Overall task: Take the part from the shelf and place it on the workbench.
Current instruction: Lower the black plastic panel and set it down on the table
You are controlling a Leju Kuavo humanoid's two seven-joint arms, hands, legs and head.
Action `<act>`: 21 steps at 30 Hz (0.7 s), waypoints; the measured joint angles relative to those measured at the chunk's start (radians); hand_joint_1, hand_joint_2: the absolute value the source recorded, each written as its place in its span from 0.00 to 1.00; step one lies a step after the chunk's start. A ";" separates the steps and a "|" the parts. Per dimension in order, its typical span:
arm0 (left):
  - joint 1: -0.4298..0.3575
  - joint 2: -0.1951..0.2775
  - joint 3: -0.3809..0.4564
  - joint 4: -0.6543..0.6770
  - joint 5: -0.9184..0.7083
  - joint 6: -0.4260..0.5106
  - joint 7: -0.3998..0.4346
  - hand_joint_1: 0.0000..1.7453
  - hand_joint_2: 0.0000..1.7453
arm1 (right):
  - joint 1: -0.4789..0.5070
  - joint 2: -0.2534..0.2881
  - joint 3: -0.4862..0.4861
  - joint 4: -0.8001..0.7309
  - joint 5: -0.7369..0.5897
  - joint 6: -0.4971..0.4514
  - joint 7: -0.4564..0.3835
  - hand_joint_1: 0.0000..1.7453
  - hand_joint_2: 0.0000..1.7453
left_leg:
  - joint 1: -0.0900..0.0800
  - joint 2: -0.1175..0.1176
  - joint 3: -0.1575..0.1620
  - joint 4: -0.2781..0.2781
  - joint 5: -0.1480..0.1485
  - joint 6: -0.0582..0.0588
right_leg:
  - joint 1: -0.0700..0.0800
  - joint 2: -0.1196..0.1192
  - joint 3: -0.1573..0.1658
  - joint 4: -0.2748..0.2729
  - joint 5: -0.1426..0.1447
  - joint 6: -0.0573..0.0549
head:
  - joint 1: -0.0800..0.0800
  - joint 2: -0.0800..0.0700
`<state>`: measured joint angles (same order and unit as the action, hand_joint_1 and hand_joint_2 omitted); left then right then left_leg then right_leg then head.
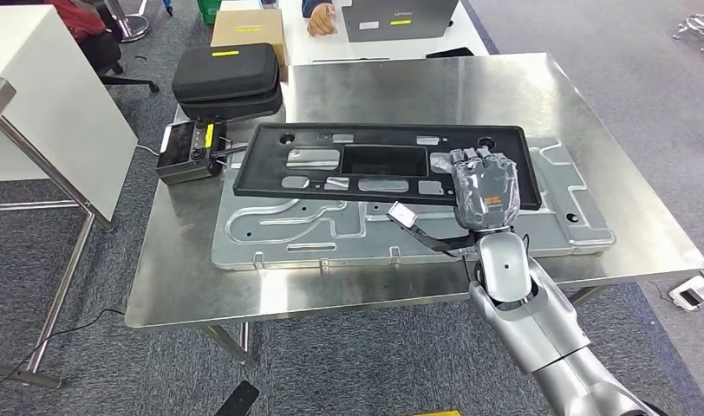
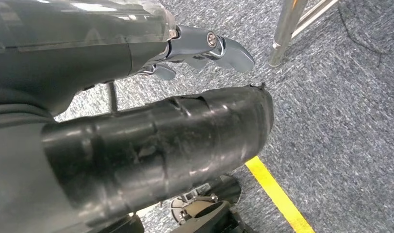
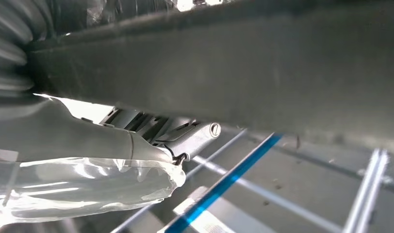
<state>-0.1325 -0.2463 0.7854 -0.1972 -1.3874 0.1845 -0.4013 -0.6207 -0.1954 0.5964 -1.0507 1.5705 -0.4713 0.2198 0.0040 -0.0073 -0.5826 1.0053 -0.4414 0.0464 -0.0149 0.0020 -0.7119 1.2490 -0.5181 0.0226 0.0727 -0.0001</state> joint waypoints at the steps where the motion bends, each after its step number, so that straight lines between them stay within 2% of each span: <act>1: 0.000 0.000 -0.002 0.000 -0.002 -0.001 0.000 0.00 0.00 | -0.009 0.001 0.009 0.014 0.000 0.008 0.000 0.96 1.00 | 0.000 -0.001 0.000 0.005 -0.005 -0.002 | 0.000 -0.001 0.030 -0.071 0.037 -0.003 | 0.000 0.000; 2: -0.002 -0.001 -0.006 0.000 -0.003 -0.002 0.000 0.00 0.00 | -0.019 0.005 0.017 0.029 0.000 0.017 0.000 0.96 1.00 | -0.002 -0.002 -0.002 0.011 -0.009 -0.005 | 0.003 -0.001 0.058 -0.135 0.062 -0.007 | 0.000 0.000; 3: -0.003 -0.001 -0.008 0.000 -0.005 -0.003 0.001 0.00 0.00 | -0.030 0.011 0.023 0.044 0.000 0.024 0.000 0.97 1.00 | -0.004 -0.002 -0.005 0.016 -0.012 -0.009 | 0.005 -0.001 0.078 -0.179 0.076 -0.011 | 0.000 0.000; 5: -0.006 -0.002 -0.013 0.000 -0.006 -0.006 0.005 0.00 0.00 | -0.046 0.030 0.033 0.081 0.000 0.032 0.002 0.97 1.00 | -0.006 0.000 -0.010 0.019 -0.014 -0.017 | 0.011 0.001 0.087 -0.202 0.073 -0.019 | 0.000 0.000; 7: -0.008 -0.003 -0.015 0.000 -0.007 -0.008 0.009 0.00 0.00 | -0.054 0.049 0.040 0.118 0.000 0.036 0.005 0.97 1.00 | -0.006 0.000 -0.012 0.022 -0.018 -0.025 | 0.006 0.003 0.088 -0.209 0.074 -0.029 | 0.000 0.000; 8: -0.009 -0.003 -0.016 0.000 -0.007 -0.009 0.010 0.00 0.00 | -0.057 0.057 0.042 0.135 0.000 0.037 0.006 0.97 1.00 | -0.006 0.000 -0.018 0.037 -0.030 -0.030 | 0.003 0.002 0.090 -0.213 0.076 -0.035 | -0.001 0.000; 10: -0.010 -0.003 -0.018 0.000 -0.007 -0.009 0.012 0.00 0.00 | -0.061 0.075 0.045 0.165 0.000 0.038 0.009 0.97 1.00 | -0.002 0.001 -0.059 0.127 -0.080 -0.040 | -0.001 0.001 0.095 -0.218 0.077 -0.045 | -0.001 0.000; 12: -0.011 -0.004 -0.021 0.000 -0.007 -0.010 0.013 0.00 0.00 | -0.061 0.092 0.047 0.194 0.000 0.036 0.009 0.97 1.00 | 0.002 0.001 -0.126 0.258 -0.132 -0.046 | 0.000 0.000 0.096 -0.218 0.076 -0.049 | -0.001 0.000; 13: -0.011 -0.004 -0.022 0.000 -0.007 -0.010 0.013 0.00 0.00 | -0.061 0.100 0.048 0.209 0.000 0.036 0.009 0.97 1.00 | 0.004 0.001 -0.149 0.297 -0.138 -0.049 | 0.000 0.001 0.096 -0.218 0.076 -0.049 | -0.002 0.000; 14: -0.010 -0.004 -0.023 0.000 -0.007 -0.011 0.014 0.00 0.00 | -0.061 0.107 0.049 0.222 0.000 0.036 0.008 0.97 1.00 | 0.005 0.002 -0.154 0.297 -0.124 -0.050 | 0.000 0.001 0.097 -0.217 0.075 -0.049 | -0.002 0.000; 15: -0.011 -0.003 -0.023 0.000 -0.007 -0.011 0.014 0.00 0.00 | -0.060 0.112 0.050 0.235 0.000 0.036 0.008 0.97 1.00 | 0.007 0.002 -0.139 0.258 -0.092 -0.050 | -0.001 0.001 0.099 -0.217 0.074 -0.048 | -0.002 0.000; 17: -0.011 -0.003 -0.025 0.000 -0.007 -0.011 0.014 0.00 0.00 | -0.060 0.122 0.051 0.253 0.000 0.036 0.007 0.97 1.00 | 0.008 0.001 -0.075 0.117 -0.021 -0.048 | 0.000 0.002 0.102 -0.215 0.070 -0.042 | -0.001 0.000; 18: -0.012 -0.003 -0.027 0.000 -0.007 -0.011 0.014 0.00 0.00 | -0.061 0.125 0.051 0.260 0.000 0.036 0.007 0.93 1.00 | 0.007 0.001 -0.050 0.062 -0.001 -0.045 | 0.002 0.003 0.101 -0.214 0.069 -0.038 | -0.001 0.000; 19: -0.012 -0.003 -0.029 0.000 -0.007 -0.012 0.014 0.00 0.00 | -0.062 0.130 0.051 0.267 0.000 0.037 0.007 0.76 1.00 | 0.006 0.000 -0.035 0.030 0.005 -0.042 | 0.003 0.004 0.100 -0.213 0.068 -0.033 | -0.001 0.000; 21: -0.012 -0.004 -0.032 0.000 -0.007 -0.013 0.015 0.00 0.00 | -0.062 0.141 0.051 0.284 0.000 0.039 0.007 0.28 1.00 | 0.004 0.000 -0.033 0.019 0.004 -0.035 | 0.005 0.005 0.099 -0.215 0.070 -0.021 | -0.001 0.000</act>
<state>-0.1441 -0.2499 0.7536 -0.1972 -1.3945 0.1711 -0.3866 -0.6829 -0.0545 0.6474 -0.7669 1.5703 -0.4325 0.2264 0.0076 -0.0077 -0.6155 1.0247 -0.4373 0.0113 -0.0103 0.0066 -0.6131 1.0337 -0.4484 0.0015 0.0719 0.0000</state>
